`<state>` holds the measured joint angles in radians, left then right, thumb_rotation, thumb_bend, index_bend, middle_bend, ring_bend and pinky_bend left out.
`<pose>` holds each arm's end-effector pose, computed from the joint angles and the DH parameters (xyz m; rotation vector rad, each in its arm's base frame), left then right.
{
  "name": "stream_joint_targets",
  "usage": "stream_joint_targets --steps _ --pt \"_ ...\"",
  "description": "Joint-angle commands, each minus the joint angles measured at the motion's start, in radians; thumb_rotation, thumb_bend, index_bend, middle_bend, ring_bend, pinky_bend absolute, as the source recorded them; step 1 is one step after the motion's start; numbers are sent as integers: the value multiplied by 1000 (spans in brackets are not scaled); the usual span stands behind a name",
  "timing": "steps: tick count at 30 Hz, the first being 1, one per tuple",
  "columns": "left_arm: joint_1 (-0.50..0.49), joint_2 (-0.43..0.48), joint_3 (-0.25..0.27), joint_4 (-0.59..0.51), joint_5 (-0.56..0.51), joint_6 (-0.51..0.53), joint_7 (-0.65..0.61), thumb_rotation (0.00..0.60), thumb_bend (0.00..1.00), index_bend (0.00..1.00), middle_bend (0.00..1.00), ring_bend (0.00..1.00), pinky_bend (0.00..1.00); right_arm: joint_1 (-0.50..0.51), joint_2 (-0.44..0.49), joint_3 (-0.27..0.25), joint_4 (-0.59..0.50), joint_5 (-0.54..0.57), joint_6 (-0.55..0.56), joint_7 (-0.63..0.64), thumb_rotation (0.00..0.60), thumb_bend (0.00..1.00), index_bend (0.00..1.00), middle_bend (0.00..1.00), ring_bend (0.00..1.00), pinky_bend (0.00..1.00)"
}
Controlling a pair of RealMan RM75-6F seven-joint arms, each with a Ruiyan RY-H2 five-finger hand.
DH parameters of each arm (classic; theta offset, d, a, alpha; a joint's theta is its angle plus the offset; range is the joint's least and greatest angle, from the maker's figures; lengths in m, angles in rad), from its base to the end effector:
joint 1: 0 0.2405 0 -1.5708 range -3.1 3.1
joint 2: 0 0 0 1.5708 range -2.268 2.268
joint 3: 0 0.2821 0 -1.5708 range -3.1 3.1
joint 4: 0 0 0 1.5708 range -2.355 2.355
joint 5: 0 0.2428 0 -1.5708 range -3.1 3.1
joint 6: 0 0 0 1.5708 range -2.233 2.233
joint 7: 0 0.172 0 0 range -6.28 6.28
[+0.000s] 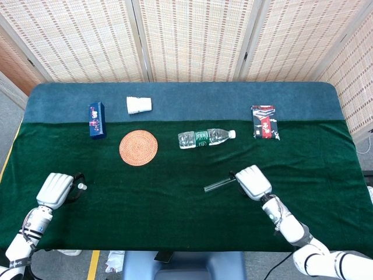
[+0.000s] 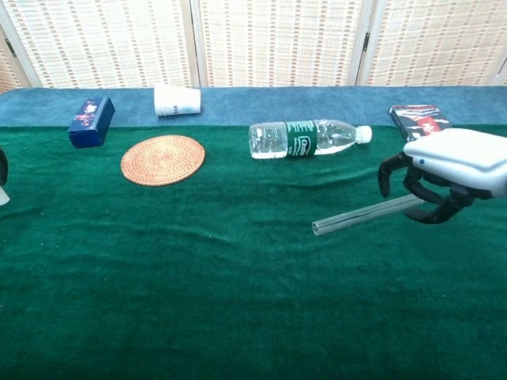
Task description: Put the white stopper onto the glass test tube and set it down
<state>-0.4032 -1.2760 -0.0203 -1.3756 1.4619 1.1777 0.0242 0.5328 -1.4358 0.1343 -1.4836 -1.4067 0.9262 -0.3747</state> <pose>-0.3307 0.3194 0.0614 -1.7283 -0.8514 -0.8024 -0.2313 -0.3457 -0.0332 1.9871 -0.7489 0.7579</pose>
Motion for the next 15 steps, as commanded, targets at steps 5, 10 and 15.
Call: stream_joint_targets --steps 5,10,15 --pt "1 -6 2 4 -5 -9 4 600 442 608 1000 908 824 48 -49 12 65 53 -36 -37 600 408 411 842 977 1000" --pt "-1 -8 0 5 -8 -15 5 600 441 608 1000 908 824 77 -78 12 99 83 -55 -64 600 408 411 842 977 1000" --pt "0 -9 0 6 -8 -18 3 600 441 608 1000 908 823 92 -96 4 120 106 -62 -81 600 408 411 842 978 1000"
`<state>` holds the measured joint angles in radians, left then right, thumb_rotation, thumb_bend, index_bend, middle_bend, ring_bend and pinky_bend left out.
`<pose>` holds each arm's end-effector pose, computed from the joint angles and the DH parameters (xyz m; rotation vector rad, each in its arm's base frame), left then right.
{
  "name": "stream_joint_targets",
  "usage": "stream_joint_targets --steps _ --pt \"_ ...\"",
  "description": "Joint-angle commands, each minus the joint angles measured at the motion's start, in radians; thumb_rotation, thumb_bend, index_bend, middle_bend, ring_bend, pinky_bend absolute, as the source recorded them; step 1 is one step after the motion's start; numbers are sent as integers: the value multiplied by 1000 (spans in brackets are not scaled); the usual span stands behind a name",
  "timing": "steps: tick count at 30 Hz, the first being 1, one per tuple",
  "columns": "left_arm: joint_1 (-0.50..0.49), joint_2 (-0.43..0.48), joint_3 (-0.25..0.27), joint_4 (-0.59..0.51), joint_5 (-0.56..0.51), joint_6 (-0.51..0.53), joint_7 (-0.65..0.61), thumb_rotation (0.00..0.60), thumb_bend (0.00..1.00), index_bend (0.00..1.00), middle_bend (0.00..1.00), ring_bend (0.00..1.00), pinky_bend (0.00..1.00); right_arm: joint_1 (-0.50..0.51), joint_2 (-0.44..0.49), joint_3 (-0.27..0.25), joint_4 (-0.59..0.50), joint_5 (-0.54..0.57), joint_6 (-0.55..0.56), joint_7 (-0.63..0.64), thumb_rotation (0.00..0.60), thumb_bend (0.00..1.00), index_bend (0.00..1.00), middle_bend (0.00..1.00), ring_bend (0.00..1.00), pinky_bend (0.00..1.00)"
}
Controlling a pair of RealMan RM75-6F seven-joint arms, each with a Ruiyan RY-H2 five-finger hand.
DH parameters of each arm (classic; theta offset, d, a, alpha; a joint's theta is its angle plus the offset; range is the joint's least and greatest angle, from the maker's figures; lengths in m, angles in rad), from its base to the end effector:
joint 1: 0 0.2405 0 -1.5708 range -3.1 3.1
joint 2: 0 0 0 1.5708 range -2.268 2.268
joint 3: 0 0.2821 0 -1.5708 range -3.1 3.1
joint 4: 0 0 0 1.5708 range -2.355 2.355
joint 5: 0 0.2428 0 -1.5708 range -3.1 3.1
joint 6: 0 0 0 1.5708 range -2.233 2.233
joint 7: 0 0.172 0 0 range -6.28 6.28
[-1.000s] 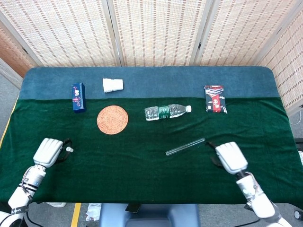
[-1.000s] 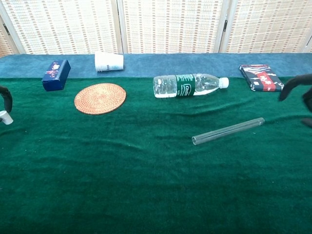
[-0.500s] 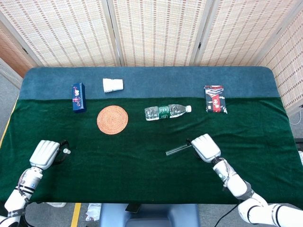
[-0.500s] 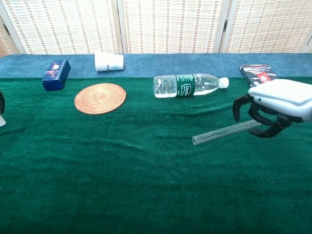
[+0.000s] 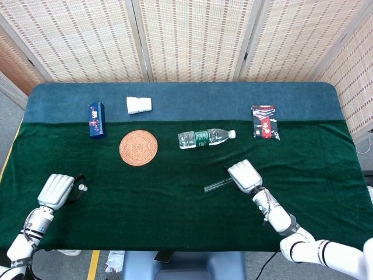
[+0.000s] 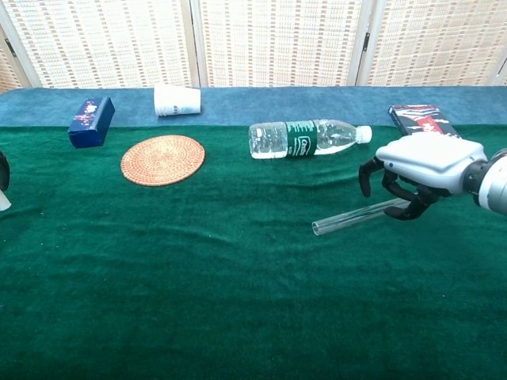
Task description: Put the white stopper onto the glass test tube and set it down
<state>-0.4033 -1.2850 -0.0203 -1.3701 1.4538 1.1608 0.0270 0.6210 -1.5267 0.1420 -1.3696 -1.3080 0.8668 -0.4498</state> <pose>-0.3331 0.3191 0.0565 -1.7314 -0.8680 -0.7876 -0.2243 -0.3738 -0.0610 2.0114 -0.7082 0.6790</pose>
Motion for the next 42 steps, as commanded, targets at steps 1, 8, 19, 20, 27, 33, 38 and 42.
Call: stream_joint_targets --steps 1,8,19,20,27,33,38,42 --pt "0 -1 0 2 -1 -2 -1 600 441 608 1000 908 823 6 -7 -6 9 12 -4 -10 600 408 410 842 978 1000" --pt "2 -5 1 10 -2 -3 -8 600 441 608 1000 907 824 17 -15 -15 18 36 -3 -16 600 408 445 842 978 1000" --pt "8 -7 -1 21 2 6 -21 600 441 608 1000 907 824 38 -27 -23 29 76 -6 -42 600 406 580 863 987 1000" --pt "8 -6 -1 22 3 7 -24 600 441 608 1000 907 824 40 -29 -23 30 82 -8 -47 600 407 594 867 989 1000" --pt "8 6 -11 13 10 17 -92 600 444 608 1000 907 824 51 -31 -22 18 103 -5 -48 600 406 689 902 1000 1000" --pt "7 28 -32 -5 20 40 -223 600 458 610 1000 907 824 50 -11 -15 -23 108 9 -8 600 408 792 936 1000 1000" --pt "7 40 -63 -23 31 86 -330 600 465 611 1000 907 824 40 7 4 -83 111 26 76 600 424 839 963 1000 1000" --pt "0 41 -91 -53 40 118 -394 600 467 611 1000 907 824 33 -12 32 -121 137 62 115 600 456 873 989 1000 1000"
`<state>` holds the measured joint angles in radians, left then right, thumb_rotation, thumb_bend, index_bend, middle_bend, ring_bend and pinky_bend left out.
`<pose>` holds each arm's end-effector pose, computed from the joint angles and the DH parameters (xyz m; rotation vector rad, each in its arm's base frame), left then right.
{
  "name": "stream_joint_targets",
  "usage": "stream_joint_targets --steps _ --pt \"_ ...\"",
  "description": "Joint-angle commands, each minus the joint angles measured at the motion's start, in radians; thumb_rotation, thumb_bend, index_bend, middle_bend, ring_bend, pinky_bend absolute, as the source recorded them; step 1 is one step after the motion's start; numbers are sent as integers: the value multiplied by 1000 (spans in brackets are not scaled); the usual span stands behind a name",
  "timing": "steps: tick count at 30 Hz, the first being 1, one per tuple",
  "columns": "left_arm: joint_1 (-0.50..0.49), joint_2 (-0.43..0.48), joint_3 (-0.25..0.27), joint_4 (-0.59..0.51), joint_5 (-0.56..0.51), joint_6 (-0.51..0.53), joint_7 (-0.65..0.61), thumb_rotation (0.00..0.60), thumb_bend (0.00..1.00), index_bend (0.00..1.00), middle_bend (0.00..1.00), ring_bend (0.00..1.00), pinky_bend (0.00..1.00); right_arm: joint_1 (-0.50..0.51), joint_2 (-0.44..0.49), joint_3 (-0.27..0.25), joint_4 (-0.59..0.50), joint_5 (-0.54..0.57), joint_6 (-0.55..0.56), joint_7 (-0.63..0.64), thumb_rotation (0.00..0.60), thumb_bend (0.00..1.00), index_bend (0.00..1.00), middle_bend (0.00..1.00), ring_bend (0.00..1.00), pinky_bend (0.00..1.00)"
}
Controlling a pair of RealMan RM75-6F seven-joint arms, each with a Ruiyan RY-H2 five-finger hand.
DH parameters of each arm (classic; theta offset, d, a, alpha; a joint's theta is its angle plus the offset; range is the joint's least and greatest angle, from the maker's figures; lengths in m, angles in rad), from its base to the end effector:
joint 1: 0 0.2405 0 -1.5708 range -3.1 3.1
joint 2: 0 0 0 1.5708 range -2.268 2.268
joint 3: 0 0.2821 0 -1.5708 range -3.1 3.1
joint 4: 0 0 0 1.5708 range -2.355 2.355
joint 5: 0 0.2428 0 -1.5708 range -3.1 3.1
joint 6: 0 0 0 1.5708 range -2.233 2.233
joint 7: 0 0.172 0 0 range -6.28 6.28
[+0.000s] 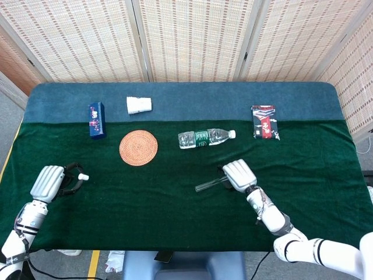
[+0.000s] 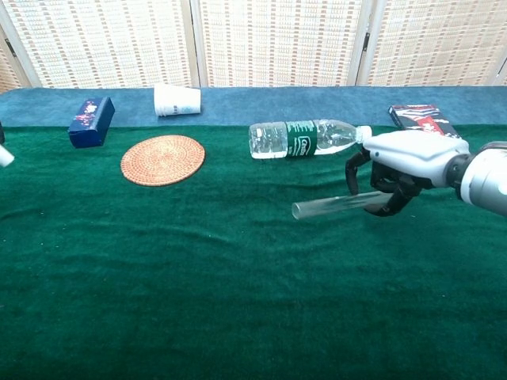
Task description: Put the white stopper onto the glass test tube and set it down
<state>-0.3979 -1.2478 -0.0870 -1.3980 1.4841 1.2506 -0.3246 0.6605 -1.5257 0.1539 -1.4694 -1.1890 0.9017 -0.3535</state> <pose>-0.3113 0.3339 0.0900 -1.5496 -1.0660 -1.1508 -0.1931 -0.3732 -0.0620 1.9333 -0.9377 0.8283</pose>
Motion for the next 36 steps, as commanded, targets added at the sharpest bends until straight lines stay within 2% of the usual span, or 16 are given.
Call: stream_joint_targets --steps 1,9,20,28,36 --pt "-7 2 -28 -33 14 35 -53 600 468 611 1000 907 824 -8 -24 27 -30 29 34 26 600 464 881 995 1000 1000" --pt "-37 -25 -55 -105 60 80 -22 600 469 613 1000 907 824 18 -114 92 -102 134 21 115 600 479 898 1000 1000 1000" --pt "-75 -68 -75 -192 127 129 90 600 471 616 1000 907 824 82 -229 166 -108 283 4 160 600 480 899 1000 1000 1000" --pt "-102 -99 -78 -237 168 141 170 600 472 616 1000 907 824 127 -268 207 -126 318 10 176 600 479 899 1000 1000 1000" --pt "-130 -102 -84 -266 173 119 227 600 472 616 1000 907 824 160 -284 223 -138 334 30 164 600 479 899 1000 1000 1000"
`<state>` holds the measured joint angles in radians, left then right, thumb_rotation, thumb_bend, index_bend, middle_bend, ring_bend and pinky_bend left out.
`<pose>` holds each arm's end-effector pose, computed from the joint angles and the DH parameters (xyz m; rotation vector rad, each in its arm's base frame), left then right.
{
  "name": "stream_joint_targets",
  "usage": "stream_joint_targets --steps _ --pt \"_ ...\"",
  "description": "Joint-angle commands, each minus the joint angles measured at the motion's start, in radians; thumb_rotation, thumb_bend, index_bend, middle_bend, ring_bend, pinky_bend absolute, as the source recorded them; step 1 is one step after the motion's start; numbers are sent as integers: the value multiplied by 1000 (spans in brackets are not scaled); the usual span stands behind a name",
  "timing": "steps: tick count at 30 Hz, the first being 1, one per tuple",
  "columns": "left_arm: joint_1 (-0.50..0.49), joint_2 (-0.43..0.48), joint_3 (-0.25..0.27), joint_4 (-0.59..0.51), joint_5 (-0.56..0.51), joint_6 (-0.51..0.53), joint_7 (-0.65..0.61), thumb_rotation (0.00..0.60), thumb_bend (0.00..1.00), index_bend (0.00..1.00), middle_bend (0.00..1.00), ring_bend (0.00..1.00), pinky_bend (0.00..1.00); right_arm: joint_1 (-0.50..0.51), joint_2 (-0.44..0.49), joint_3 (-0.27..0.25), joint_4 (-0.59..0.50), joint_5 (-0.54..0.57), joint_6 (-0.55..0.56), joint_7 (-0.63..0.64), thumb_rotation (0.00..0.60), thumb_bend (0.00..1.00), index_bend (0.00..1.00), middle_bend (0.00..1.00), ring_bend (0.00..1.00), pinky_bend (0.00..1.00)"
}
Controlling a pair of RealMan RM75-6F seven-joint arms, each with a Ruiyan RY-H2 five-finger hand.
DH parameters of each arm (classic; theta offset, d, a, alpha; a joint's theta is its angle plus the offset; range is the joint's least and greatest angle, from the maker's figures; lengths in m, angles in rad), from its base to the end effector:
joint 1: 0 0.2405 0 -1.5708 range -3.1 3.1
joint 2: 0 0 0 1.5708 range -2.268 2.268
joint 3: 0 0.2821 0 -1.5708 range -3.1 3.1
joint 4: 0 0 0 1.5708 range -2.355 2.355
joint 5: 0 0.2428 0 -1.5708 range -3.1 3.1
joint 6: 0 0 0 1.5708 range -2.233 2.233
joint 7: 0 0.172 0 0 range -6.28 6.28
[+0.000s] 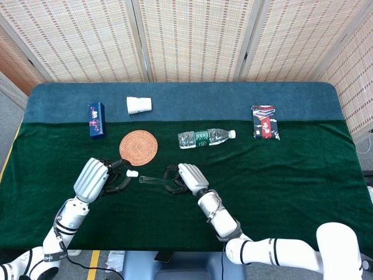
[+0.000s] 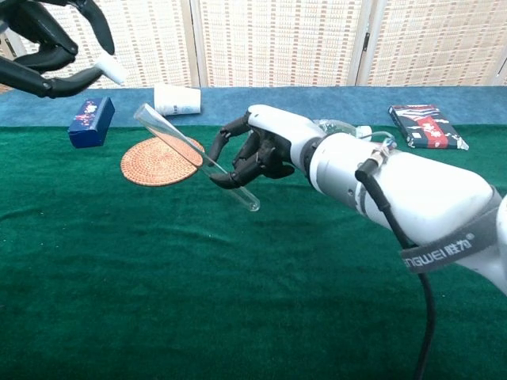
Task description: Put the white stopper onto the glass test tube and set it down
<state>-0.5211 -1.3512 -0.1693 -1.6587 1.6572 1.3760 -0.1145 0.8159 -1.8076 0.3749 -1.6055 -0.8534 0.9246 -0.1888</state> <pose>-0.1462 0.3282 0.0578 -1.6903 -0.8397 -1.5976 -0.0305 -0.3597 -0.1232 1.6808 -1.6547 1.2814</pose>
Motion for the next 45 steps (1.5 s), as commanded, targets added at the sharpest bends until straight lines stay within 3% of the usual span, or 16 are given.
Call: stream_joint_targets --steps 1,30,45 --pt "-8 2 0 -8 0 -9 21 600 472 616 1000 907 824 5 -2 4 -5 -1 11 3 600 479 899 1000 1000 1000" --pt "-13 4 18 -18 -13 -1 32 600 472 616 1000 907 824 26 -6 3 -5 -11 37 59 600 479 899 1000 1000 1000" --pt "-13 -23 20 16 5 24 97 600 475 618 1000 907 824 37 -21 3 7 1 49 58 600 480 899 1000 1000 1000"
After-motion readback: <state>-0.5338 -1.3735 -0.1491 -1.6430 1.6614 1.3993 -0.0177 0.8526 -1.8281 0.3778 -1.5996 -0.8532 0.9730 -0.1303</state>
